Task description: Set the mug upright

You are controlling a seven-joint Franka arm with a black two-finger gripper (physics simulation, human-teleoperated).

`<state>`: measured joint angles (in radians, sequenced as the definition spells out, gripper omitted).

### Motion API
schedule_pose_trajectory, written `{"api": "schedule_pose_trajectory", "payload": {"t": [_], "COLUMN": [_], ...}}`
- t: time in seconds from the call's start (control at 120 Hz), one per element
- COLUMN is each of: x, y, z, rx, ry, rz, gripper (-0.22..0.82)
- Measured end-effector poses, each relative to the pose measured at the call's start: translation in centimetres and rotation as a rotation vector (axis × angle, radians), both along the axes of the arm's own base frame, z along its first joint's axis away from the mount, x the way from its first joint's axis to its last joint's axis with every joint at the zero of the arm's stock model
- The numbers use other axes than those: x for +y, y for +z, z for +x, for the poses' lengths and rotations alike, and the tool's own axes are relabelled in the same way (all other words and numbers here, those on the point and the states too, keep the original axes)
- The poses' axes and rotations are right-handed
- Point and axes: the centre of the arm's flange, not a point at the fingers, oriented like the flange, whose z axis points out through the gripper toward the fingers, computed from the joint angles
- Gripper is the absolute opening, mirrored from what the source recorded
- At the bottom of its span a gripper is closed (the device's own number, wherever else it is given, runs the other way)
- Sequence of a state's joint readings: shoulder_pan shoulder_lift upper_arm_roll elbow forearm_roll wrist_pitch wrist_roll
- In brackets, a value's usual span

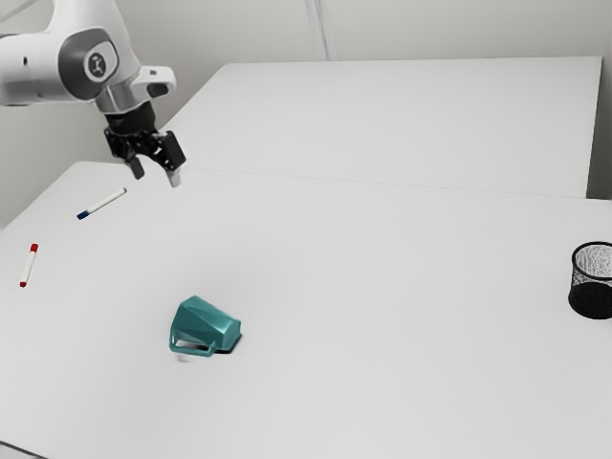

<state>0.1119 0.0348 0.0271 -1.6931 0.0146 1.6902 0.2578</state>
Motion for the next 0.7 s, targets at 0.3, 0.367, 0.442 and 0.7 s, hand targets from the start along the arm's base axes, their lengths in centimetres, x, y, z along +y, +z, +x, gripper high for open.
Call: {"api": "schedule_pose_trajectory", "payload": {"t": [0.3, 0.367, 0.442, 0.7], "x": [-0.4, -0.6, -0.7, 4.9], "y": [-3.6, -5.3, -6.7, -10.6], "z": [-0.8, -1.5, -2.7, -7.2], "rx": [0.032, 0.056, 0.072, 0.061], "ry": [0.008, 0.027, 0.05, 0.203], "rz": [-0.098, -0.159, -0.219, -0.421], "gripper": [0.6, 0.6, 0.6, 0.6]}}
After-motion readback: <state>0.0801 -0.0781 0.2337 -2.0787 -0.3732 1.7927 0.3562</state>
